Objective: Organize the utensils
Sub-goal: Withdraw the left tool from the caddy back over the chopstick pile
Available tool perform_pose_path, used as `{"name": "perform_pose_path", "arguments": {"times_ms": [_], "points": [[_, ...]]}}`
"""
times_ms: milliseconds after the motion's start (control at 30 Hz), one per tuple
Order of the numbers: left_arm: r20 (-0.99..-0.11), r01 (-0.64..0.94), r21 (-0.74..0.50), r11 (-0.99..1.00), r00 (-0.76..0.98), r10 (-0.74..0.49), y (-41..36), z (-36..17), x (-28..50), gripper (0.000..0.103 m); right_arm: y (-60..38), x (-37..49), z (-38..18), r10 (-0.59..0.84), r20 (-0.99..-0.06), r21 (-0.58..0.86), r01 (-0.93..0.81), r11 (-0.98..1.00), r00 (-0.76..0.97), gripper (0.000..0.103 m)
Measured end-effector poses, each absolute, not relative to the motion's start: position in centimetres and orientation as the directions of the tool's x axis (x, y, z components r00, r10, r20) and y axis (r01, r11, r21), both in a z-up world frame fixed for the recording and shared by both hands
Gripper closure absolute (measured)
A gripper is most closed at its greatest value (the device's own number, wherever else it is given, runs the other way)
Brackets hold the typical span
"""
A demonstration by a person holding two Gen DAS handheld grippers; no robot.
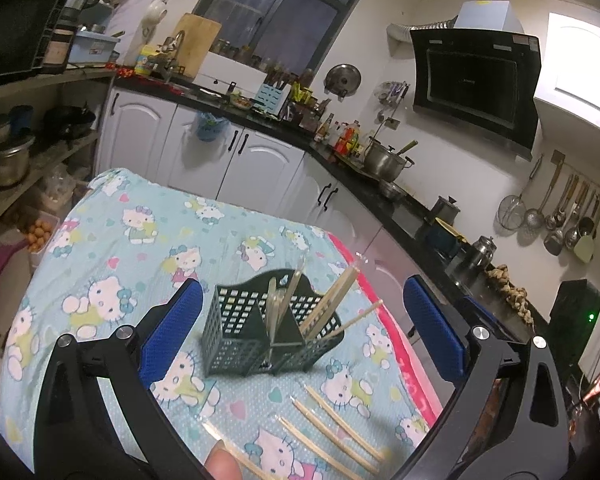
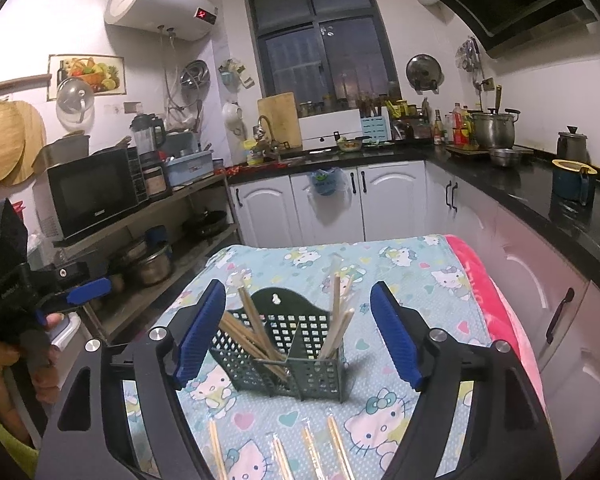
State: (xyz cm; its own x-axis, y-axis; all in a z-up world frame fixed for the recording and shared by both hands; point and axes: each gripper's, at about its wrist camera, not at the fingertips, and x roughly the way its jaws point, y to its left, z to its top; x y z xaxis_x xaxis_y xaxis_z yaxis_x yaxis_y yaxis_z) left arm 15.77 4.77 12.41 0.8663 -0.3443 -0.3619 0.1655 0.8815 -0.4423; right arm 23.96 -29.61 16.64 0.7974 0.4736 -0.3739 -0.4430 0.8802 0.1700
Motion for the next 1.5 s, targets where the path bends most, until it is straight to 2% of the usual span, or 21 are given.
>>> {"name": "perform_pose_path", "arguments": {"times_ms": [667, 1500], "points": [[-0.44, 0.134, -0.428, 0.894, 0.833, -0.336, 4.8, 9.0, 13.4, 0.011, -30.1, 21.4, 14.9, 0.476, -0.416, 0.136, -0.464, 0.875, 0.775, 0.025], [-0.569, 0.121, -0.378, 0.918, 0.752, -0.333, 2.6, 3.7, 12.9, 0.011, -29.4, 20.4, 8.3, 0.451, -0.582, 0.095, -0.494, 0.864, 0.677, 0.025]]}}
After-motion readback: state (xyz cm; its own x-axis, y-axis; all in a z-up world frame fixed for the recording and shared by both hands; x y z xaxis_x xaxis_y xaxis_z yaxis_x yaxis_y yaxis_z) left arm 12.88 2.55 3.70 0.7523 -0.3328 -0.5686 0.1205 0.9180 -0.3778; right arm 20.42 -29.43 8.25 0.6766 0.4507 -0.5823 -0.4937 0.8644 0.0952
